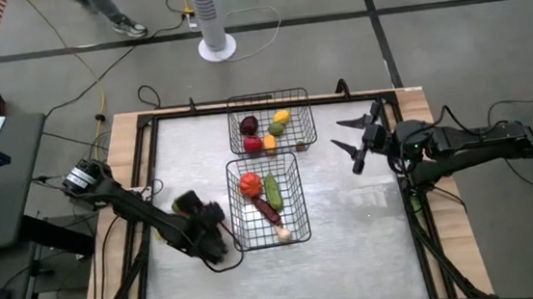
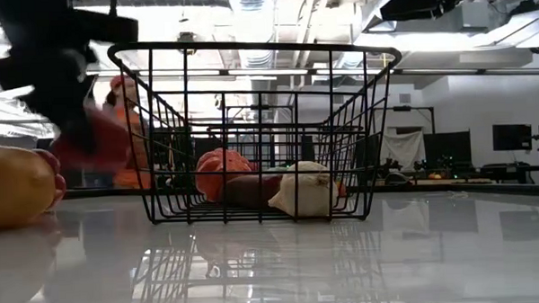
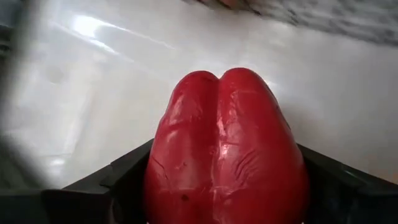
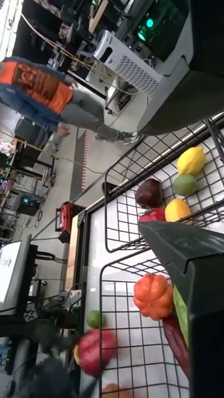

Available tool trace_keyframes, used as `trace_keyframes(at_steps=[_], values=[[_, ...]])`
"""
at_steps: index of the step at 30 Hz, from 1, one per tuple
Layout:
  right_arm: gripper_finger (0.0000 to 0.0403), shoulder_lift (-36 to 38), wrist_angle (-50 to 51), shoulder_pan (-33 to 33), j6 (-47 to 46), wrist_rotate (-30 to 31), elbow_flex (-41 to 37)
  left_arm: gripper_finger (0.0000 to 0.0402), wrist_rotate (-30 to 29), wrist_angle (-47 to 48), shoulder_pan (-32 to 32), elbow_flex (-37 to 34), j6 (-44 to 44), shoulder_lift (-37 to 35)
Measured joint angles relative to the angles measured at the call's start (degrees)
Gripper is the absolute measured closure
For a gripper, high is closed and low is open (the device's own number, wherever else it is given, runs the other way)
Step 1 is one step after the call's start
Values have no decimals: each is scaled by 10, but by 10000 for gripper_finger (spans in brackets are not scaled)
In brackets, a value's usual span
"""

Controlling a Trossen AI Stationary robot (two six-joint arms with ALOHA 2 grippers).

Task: Sort produce into baskets
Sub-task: Put the right red bell pepper into the bottom wire basket

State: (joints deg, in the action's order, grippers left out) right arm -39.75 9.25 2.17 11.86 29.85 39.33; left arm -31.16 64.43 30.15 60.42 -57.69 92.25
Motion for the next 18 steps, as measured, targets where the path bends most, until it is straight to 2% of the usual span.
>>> trace_keyframes(at_steps=[4, 9, 13, 18], values=[[138, 0, 11, 0, -10, 0, 0, 109, -109, 102, 0, 51, -57, 0], [138, 0, 27, 0, -23, 0, 0, 108, -209, 61, 3, 99, -34, 0], [138, 0, 38, 0, -32, 0, 0, 108, -232, -39, 3, 113, 54, 0], [138, 0, 38, 0, -39, 0, 0, 107, -232, -139, 2, 113, 146, 0]])
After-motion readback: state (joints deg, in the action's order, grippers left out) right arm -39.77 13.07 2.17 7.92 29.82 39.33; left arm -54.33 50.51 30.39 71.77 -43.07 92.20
